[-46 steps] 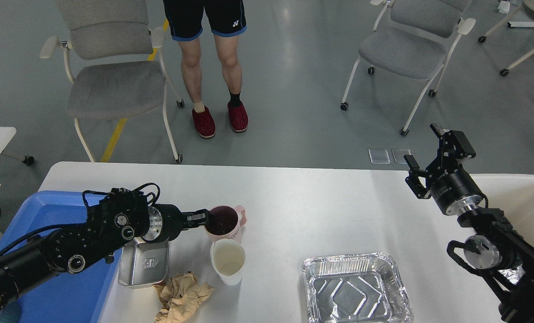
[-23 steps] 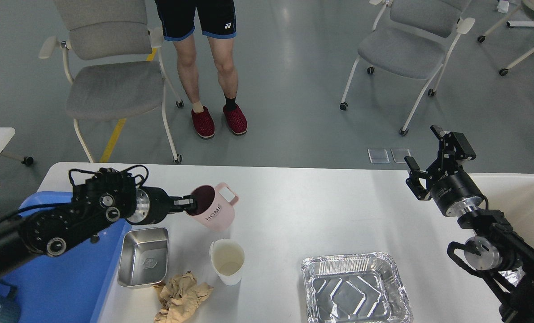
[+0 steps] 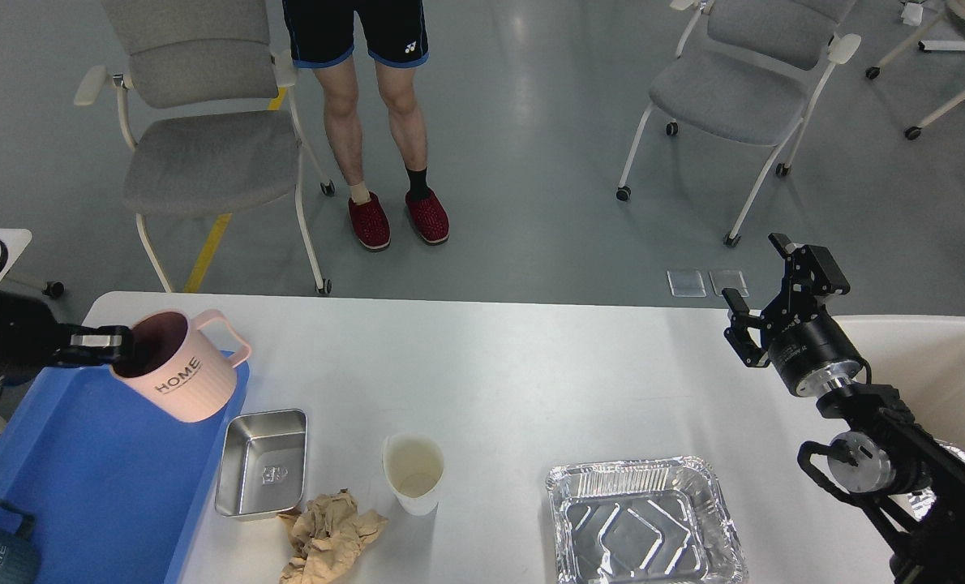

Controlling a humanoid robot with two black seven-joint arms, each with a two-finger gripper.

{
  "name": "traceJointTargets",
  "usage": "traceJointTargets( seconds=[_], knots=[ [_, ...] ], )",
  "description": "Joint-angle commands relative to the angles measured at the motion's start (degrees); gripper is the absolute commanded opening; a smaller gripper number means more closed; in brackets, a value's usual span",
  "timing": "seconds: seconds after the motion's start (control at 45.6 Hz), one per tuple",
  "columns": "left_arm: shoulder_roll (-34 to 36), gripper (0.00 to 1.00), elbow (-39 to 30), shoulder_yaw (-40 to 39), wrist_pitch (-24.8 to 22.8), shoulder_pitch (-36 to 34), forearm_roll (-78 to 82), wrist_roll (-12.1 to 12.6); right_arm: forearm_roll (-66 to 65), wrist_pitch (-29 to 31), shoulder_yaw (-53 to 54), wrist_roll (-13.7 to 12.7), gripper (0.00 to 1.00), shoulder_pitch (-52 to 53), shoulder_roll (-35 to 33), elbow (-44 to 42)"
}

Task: Tidy desktop
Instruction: 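Carry the pink mug into the blue tray and release it, then reach the left gripper toward the metal strainer basket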

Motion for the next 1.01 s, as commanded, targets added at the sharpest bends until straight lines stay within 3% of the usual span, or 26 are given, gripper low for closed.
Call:
traceJointTargets(
  seconds=[0.0, 0.154, 0.351, 0.439, 0.636, 0.724, 0.987],
  knots=[
    [1.5, 0.0, 0.7, 0.2, 6.8, 8.0, 0.0, 0.0, 0.0, 0.1, 0.0, 0.0, 1.0, 0.1, 0.0, 0.0],
    [2.7, 0.0, 1.5, 0.2, 13.0, 15.8, -0.1, -0.1, 0.0, 0.1, 0.0, 0.0, 1.0, 0.0, 0.0, -0.1],
    [2.0, 0.0, 6.1, 0.3, 15.7, 22.7, -0.1, -2.0, 0.0, 0.1, 0.0, 0.0, 1.0, 0.0, 0.2, -0.4],
    [-0.6, 0.0, 7.6, 0.2, 16.8, 24.3, 0.0, -2.9, 0.0, 0.1, 0.0, 0.0, 1.0, 0.1, 0.5, -0.4],
    [-4.0, 0.0, 7.9, 1.2, 19.6, 25.1, 0.1, -2.7, 0.0, 0.1, 0.0, 0.0, 1.0, 0.0, 0.5, -0.4],
    [-4.1, 0.17, 7.9, 1.2, 19.8, 25.1, -0.1, -2.1, 0.0, 0.1, 0.0, 0.0, 1.0, 0.0, 0.5, -0.4],
    [-3.5, 0.81, 7.8, 0.3, 19.8, 24.8, -2.4, -3.0, 0.0, 0.1, 0.0, 0.0, 1.0, 0.1, 0.5, -0.4]
  ],
)
